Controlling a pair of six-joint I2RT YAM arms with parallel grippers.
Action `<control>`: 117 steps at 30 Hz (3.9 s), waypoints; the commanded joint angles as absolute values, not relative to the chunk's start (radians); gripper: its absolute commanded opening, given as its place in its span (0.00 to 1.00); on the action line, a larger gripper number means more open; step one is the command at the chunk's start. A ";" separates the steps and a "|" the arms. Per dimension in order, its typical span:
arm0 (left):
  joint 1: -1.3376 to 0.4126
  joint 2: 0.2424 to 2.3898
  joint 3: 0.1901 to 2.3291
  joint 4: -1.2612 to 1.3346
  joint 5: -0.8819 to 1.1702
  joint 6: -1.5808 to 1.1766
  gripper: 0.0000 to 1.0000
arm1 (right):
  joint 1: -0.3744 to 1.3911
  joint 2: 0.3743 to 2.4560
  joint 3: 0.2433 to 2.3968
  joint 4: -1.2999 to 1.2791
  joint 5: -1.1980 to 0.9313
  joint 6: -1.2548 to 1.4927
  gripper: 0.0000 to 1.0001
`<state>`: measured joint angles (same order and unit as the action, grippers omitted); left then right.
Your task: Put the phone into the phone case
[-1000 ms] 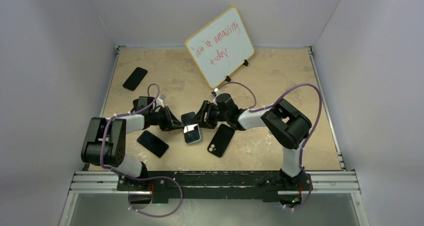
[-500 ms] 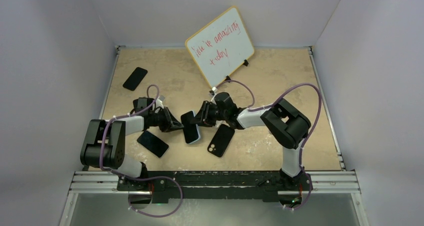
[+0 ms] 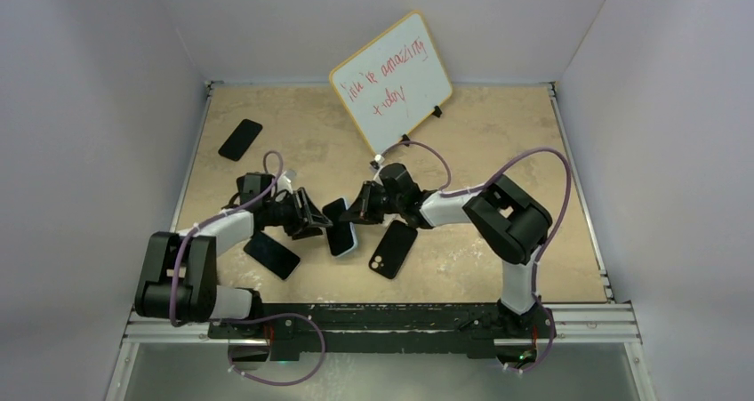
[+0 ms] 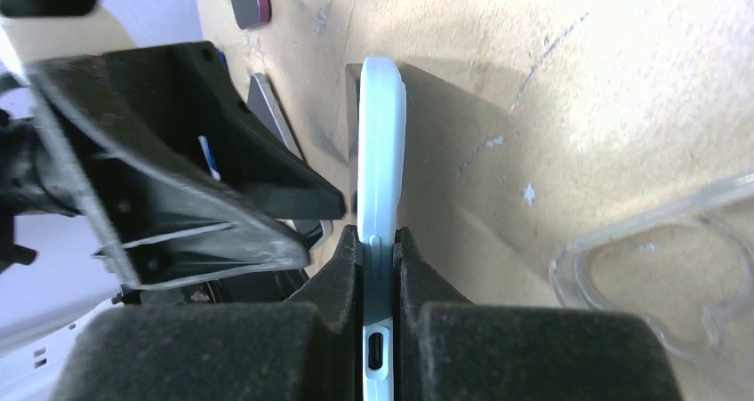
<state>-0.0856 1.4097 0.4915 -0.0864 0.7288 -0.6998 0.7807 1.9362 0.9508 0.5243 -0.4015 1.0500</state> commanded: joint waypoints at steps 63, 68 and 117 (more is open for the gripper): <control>-0.104 1.034 0.571 0.539 1.055 -1.249 0.26 | 0.661 1.462 0.723 0.997 -0.712 1.134 0.00; -0.104 1.008 0.586 0.569 1.046 -1.255 0.46 | 0.661 1.479 0.714 1.117 -0.731 1.222 0.00; -0.139 0.975 0.528 0.441 1.078 -1.224 0.63 | 0.662 1.468 0.710 1.223 -0.365 1.344 0.00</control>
